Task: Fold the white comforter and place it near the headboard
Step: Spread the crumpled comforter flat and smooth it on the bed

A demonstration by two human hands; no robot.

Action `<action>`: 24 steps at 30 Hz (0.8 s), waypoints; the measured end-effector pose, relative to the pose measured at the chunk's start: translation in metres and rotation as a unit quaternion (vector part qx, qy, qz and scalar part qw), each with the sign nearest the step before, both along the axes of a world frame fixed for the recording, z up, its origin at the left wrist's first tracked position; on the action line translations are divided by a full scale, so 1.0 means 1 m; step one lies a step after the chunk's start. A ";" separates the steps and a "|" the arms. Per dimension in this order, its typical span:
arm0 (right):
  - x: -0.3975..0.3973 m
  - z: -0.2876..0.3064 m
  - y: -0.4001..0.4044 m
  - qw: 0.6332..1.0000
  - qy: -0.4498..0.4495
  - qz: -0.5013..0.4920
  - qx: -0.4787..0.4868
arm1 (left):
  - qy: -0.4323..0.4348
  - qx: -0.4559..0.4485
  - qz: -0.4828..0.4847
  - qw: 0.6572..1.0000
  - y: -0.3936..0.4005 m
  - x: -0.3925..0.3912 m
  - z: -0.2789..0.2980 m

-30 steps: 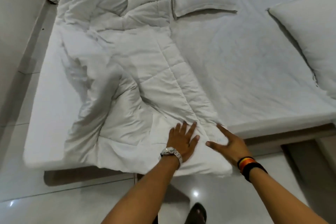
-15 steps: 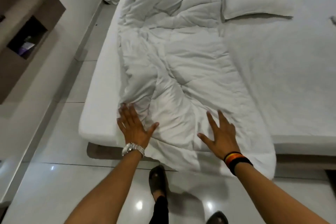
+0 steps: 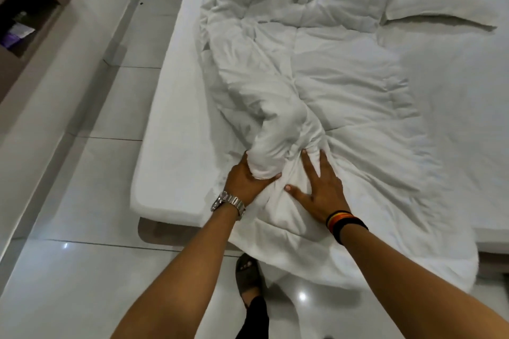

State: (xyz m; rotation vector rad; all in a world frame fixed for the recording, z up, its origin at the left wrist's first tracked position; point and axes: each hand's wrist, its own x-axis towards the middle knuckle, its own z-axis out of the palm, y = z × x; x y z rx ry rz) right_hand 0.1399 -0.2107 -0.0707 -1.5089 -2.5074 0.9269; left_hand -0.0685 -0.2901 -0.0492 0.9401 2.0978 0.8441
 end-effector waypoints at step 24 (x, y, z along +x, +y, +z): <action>-0.116 -0.021 0.013 0.990 -0.134 0.032 0.031 | 0.012 -0.112 0.198 0.974 -0.060 -0.193 -0.031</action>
